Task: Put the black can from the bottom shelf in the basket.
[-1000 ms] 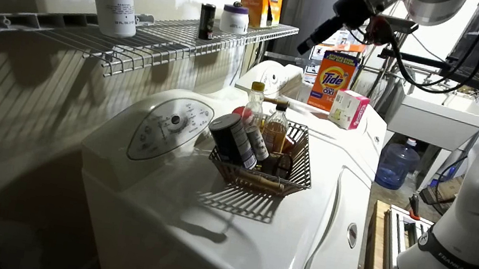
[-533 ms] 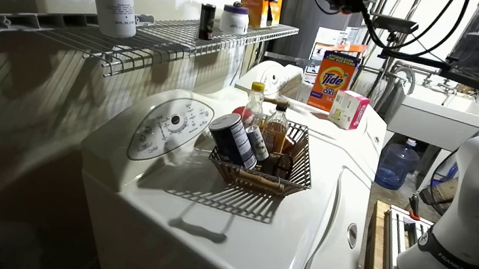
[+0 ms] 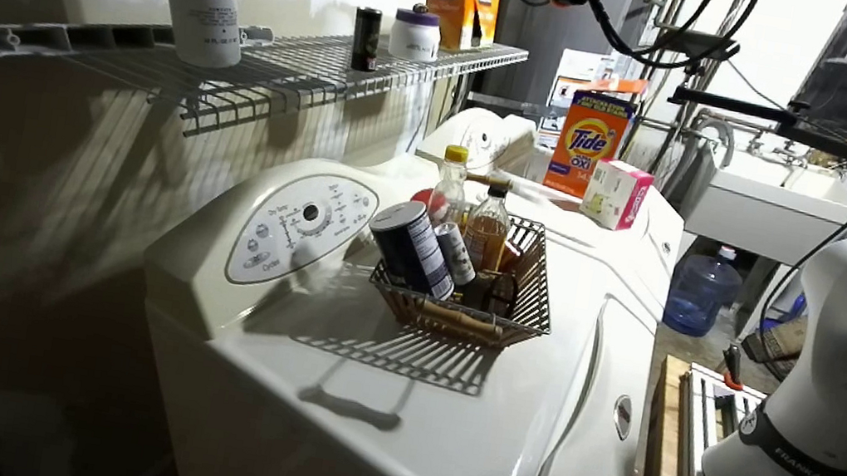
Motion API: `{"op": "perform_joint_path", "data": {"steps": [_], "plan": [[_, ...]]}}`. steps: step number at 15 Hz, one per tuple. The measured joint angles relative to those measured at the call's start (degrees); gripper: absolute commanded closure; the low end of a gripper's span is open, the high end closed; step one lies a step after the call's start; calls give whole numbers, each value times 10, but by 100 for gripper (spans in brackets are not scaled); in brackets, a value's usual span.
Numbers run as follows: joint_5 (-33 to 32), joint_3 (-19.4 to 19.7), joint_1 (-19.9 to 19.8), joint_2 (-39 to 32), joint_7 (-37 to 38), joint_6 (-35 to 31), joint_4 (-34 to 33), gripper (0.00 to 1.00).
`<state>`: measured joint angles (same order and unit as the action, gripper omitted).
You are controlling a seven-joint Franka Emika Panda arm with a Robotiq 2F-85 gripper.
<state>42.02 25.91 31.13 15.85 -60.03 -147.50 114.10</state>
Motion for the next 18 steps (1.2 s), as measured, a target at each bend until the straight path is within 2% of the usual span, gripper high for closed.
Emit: {"op": "perform_joint_path", "data": {"steps": [2,4,5,10,18], "plan": [[5,-12,-15,-1,-1,-2,-1,0],[32,-54,-63,-5,-8,-46,0,0],[43,-59,-69,-7,-14,-77,1,0],[87,-50,-56,-33,-48,-174,1,0],[95,-25,-55,-104,-65,-188,-28,0]]}}
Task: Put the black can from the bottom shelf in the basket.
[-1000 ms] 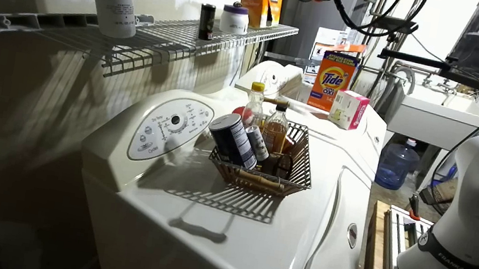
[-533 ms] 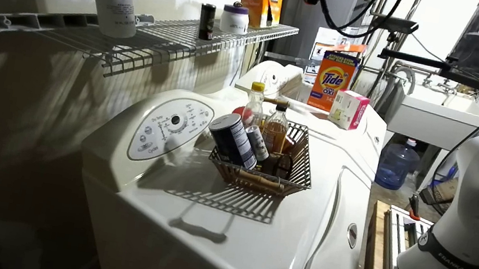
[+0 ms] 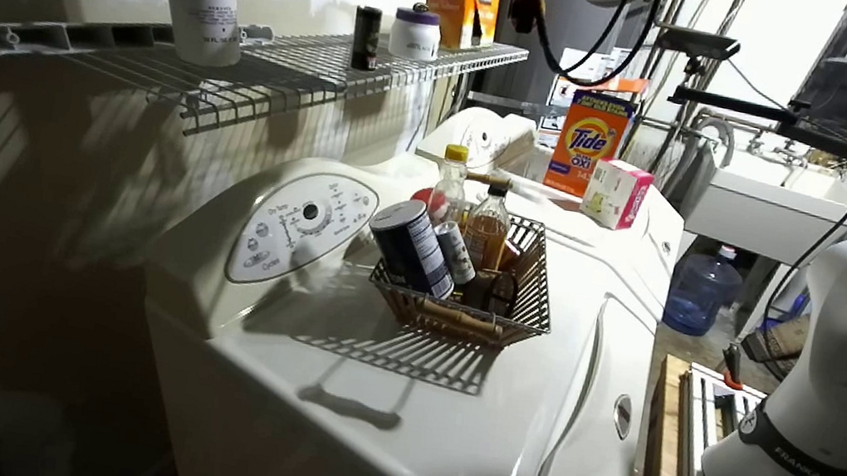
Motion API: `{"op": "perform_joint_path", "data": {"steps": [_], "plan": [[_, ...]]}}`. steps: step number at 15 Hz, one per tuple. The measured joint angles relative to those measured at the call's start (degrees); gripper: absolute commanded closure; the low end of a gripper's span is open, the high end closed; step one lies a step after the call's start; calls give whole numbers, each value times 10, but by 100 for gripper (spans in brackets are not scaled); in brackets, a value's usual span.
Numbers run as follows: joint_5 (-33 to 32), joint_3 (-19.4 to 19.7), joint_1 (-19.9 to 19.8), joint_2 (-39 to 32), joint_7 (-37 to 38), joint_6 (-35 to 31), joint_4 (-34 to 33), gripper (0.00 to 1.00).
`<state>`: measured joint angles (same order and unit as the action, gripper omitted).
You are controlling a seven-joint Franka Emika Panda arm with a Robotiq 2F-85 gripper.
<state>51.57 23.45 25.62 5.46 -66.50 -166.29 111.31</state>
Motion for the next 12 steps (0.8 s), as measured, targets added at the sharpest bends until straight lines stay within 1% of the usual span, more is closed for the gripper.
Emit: {"op": "perform_joint_path", "data": {"steps": [5,12], "plan": [[-3,10,-4,-46,3,7,-31,0],[-3,22,-13,-114,41,7,-88,0]]}}
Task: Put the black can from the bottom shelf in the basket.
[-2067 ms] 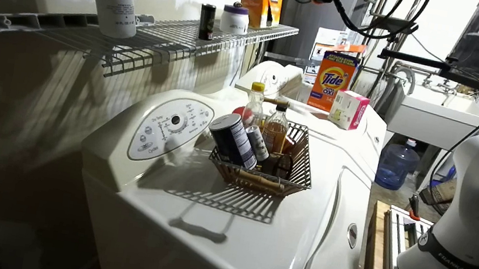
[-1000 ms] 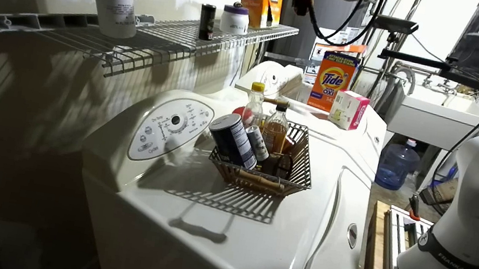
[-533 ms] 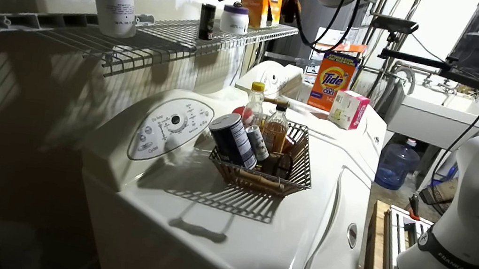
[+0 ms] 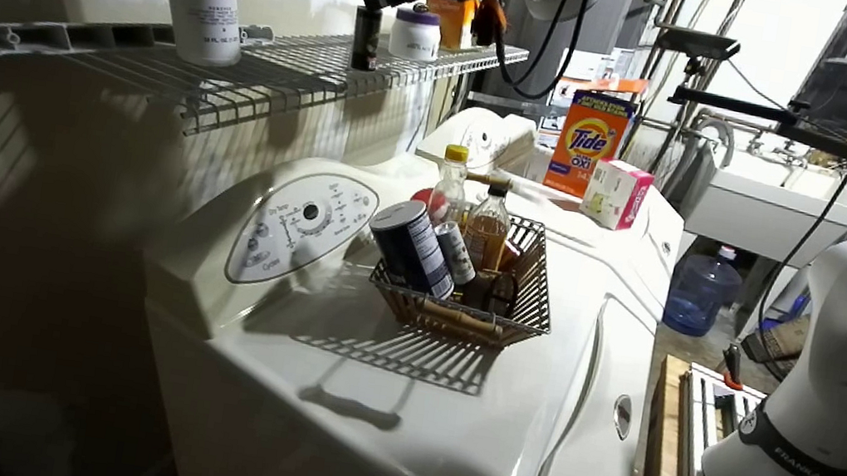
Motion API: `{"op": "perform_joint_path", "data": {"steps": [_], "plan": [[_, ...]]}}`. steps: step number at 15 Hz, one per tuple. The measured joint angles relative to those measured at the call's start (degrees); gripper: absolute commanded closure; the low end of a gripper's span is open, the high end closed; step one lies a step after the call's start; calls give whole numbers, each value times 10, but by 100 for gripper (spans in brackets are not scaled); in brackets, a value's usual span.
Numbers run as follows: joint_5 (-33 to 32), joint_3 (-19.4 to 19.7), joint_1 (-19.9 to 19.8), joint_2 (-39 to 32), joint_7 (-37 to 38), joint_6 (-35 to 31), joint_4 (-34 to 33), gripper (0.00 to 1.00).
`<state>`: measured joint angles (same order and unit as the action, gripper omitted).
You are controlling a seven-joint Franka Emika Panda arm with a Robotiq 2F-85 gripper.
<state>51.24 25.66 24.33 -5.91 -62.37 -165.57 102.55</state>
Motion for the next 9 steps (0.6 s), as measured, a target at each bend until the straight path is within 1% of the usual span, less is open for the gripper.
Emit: {"op": "perform_joint_path", "data": {"steps": [6,9], "plan": [[0,10,-9,-36,42,18,-39,0],[0,13,-13,-47,62,36,-51,5]]}}
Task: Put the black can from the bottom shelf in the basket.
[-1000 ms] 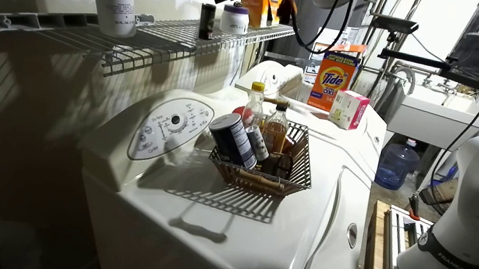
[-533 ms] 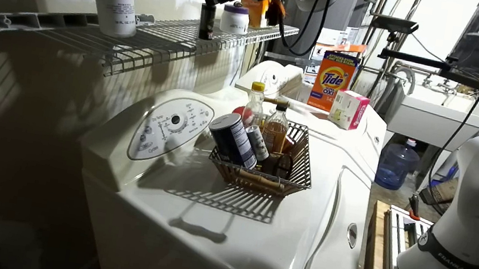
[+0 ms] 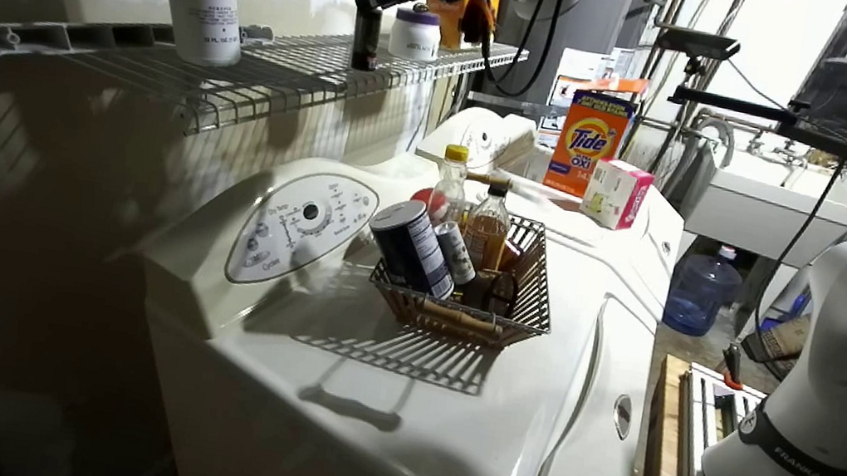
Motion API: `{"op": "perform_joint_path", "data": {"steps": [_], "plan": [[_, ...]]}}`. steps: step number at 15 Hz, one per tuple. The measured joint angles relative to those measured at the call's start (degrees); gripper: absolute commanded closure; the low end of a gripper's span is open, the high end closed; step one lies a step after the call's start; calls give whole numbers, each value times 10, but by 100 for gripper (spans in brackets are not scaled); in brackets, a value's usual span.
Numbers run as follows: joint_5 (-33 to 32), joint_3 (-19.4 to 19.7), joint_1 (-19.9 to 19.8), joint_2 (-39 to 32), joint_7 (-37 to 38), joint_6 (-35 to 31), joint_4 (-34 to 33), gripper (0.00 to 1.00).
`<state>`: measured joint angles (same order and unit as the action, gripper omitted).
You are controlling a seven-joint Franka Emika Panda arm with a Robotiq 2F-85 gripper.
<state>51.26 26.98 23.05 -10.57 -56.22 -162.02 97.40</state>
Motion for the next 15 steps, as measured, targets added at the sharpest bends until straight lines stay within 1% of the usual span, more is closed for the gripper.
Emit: {"op": "perform_joint_path", "data": {"steps": [1,2,3,4,5,10,15], "plan": [[0,0,-1,-2,6,7,-3,11],[0,1,-3,-4,11,12,-6,22],[0,1,-4,-6,16,18,-8,31],[0,1,-5,-7,20,24,-10,37],[0,2,-5,-8,23,29,-11,46],[0,5,-6,-11,34,42,-12,79],[0,6,-5,-9,35,44,-12,80]]}}
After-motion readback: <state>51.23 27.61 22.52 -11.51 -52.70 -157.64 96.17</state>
